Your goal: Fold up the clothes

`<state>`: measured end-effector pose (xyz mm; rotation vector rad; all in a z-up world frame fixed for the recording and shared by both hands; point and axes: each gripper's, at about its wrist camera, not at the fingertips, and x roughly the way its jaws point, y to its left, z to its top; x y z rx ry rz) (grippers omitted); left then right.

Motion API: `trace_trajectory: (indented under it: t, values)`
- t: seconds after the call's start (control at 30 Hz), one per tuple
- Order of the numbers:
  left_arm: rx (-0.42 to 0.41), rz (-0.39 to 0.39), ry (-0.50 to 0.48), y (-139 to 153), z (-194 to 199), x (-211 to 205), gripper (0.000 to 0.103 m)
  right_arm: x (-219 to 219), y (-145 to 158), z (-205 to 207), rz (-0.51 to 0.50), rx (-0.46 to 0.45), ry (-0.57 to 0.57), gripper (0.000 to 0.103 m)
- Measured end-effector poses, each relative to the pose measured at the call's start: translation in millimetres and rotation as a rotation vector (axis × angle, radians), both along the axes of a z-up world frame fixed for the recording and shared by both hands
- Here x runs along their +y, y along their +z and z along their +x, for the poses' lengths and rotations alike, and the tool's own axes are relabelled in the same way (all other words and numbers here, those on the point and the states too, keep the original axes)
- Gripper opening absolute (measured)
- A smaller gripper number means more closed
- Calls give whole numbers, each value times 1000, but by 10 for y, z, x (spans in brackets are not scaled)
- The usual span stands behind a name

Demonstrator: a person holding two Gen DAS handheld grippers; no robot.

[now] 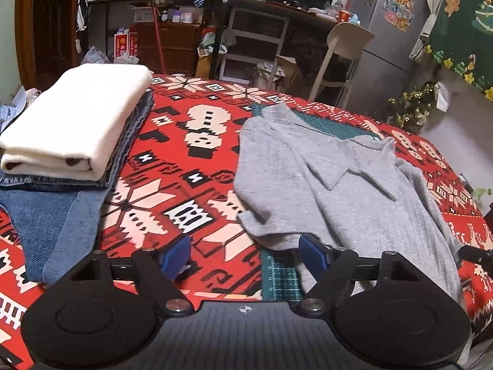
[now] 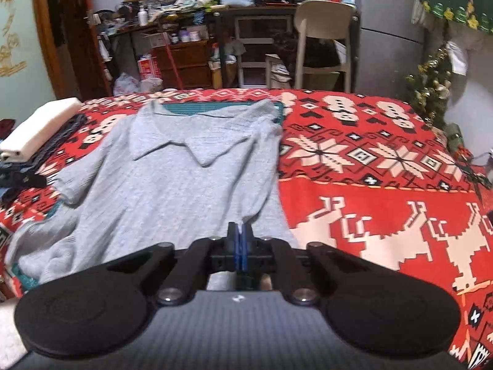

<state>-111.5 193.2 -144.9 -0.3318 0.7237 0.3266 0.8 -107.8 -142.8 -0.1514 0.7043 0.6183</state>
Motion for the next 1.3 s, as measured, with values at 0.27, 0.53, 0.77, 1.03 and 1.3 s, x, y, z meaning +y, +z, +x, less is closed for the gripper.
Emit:
trace_trajectory:
  t: [0.27, 0.53, 0.77, 1.03, 1.3]
  values:
    - [5, 21, 4, 45, 38, 93, 67, -497, 246, 527, 20, -60, -199, 2]
    - [28, 35, -2, 57, 126, 213, 47, -1003, 241, 1244, 32, -30, -355, 1]
    - [56, -71, -26, -64, 301, 370, 35, -1117, 97, 1603, 18, -11, -409, 1]
    - [104, 9, -93, -201, 537, 263, 29, -1092, -50, 1613, 16, 16, -420, 2]
    - [179, 275, -182, -161, 633, -132, 2, -1070, -108, 1447, 22, 24, -421, 2]
